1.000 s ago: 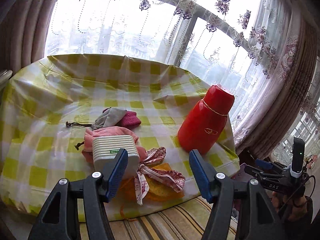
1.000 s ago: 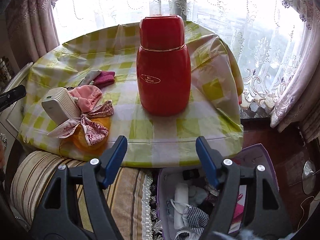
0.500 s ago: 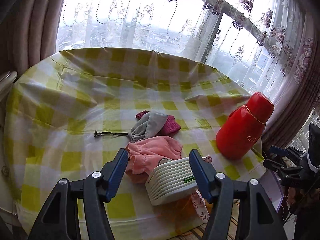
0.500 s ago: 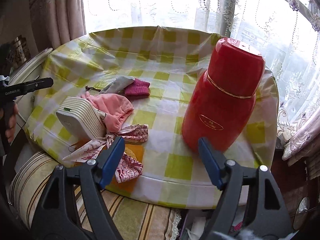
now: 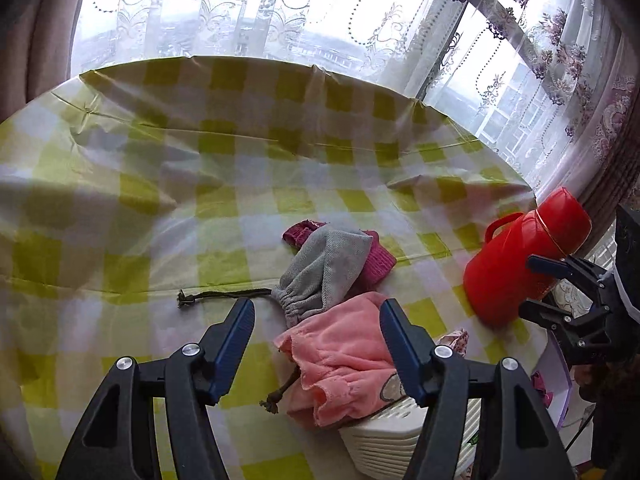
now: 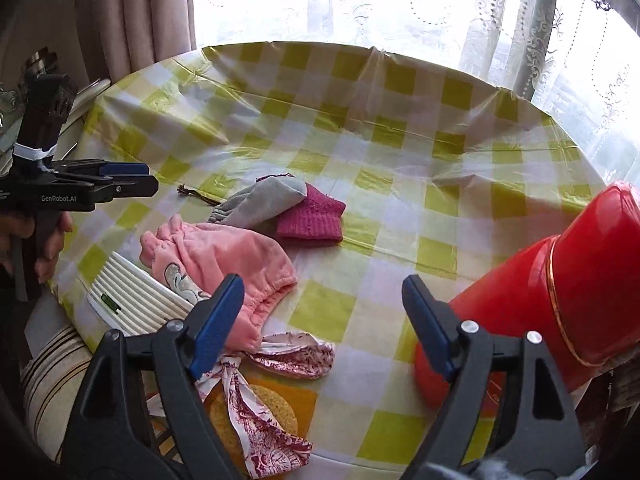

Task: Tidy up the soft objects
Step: 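Lift both open grippers out of the box toward the grey and pink items, then grasp the grey herringbone pouch with the left gripper while the right gripper grasps the magenta knit hat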

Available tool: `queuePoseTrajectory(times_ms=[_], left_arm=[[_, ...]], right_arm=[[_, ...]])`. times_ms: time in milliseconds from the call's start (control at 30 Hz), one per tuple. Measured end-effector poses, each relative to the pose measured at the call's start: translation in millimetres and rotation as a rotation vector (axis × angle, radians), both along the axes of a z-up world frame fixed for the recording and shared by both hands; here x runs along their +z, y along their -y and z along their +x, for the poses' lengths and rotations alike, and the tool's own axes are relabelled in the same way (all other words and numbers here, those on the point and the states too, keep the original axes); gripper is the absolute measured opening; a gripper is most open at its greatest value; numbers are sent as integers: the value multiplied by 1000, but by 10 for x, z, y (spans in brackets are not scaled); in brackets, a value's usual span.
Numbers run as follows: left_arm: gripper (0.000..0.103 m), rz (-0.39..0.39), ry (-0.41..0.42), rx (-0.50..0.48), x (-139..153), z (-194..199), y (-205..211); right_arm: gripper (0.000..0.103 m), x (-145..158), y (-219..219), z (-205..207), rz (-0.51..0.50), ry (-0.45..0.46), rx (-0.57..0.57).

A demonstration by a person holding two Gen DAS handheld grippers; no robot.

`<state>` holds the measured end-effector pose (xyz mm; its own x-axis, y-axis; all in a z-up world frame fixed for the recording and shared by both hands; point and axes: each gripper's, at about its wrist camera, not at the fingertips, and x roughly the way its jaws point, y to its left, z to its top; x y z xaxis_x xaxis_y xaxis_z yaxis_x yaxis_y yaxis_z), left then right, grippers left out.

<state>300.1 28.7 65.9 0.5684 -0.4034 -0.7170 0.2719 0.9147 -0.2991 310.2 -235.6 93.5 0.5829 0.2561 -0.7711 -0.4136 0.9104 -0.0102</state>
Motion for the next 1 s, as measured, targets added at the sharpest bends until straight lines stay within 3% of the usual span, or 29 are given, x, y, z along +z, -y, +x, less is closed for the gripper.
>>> queuePoseTrajectory(times_ms=[367,700,767,800,833,867,933,1000], left_arm=[[71,17,-112,-176,-481,690,335],[71,56,-202,-206,-877,1039,449],[64,53,-205,-204,-919,1062,465],[47,45,-212,-202,-938,1076,462],[38,44,-214,-199,-952,1084,460],[36,49,-209,-194,-955,1081,457],[21,43,-198,-197,-950,1059,444],[17,35,-180,-173,-915,1037,395]], right_arm=[[86,-430,-215,816,37,-129,46],[87,-837,-332,1196,29,-214,71],[87,-894,-372,1245,24,-220,80],[87,-926,-390,1271,21,-226,80],[87,-956,-406,1295,20,-232,79],[87,-983,-422,1315,19,-236,79],[87,-1024,-451,1346,16,-240,82],[87,-1057,-483,1373,11,-241,82]])
